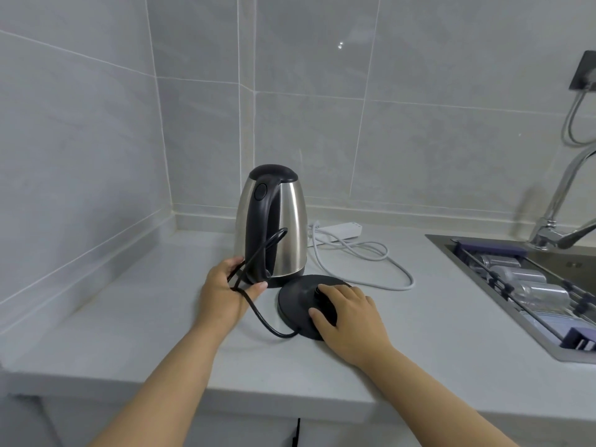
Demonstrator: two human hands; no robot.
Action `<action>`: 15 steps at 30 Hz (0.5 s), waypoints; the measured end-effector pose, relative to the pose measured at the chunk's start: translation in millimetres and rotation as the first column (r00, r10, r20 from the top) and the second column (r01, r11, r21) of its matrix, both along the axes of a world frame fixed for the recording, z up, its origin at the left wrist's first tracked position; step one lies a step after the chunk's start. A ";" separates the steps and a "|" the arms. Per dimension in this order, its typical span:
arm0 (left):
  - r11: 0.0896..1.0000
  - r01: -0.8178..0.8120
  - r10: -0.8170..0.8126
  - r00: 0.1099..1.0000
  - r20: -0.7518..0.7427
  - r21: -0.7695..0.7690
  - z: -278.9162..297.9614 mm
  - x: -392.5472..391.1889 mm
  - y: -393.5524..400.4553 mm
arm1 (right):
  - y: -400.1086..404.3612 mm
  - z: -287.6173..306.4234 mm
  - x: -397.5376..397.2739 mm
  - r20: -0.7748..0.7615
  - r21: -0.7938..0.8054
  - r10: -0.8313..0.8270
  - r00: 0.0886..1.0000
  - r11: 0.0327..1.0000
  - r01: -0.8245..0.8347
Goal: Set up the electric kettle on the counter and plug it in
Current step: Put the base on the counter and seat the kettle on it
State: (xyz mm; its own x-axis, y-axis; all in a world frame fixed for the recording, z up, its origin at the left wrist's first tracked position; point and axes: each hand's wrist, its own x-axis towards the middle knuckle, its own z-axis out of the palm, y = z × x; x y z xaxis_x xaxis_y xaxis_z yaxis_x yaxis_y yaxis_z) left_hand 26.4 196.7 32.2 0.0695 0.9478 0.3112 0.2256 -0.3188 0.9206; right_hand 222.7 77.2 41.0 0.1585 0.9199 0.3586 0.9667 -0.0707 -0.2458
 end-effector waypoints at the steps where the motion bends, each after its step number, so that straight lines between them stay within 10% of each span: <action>1: 0.999 -0.035 0.035 0.999 -0.026 0.009 -0.1 -0.7 0.6 | -0.5 0.8 -1.2 -0.008 0.009 0.020 1.000 1.000 -0.020; 15: 0.941 -0.339 0.321 0.900 -0.295 -0.011 5.3 -5.6 -3.9 | 6.6 5.9 -12.5 -0.009 -0.009 0.246 0.969 0.969 -0.246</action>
State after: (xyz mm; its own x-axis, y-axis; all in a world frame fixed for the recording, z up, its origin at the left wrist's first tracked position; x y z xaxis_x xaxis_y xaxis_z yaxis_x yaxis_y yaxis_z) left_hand 20.8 192.8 37.6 -0.1731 0.9481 0.2667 0.5636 -0.1267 0.8163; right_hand 210.1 83.8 46.8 -0.0701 0.9346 0.3486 0.9528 0.1662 -0.2542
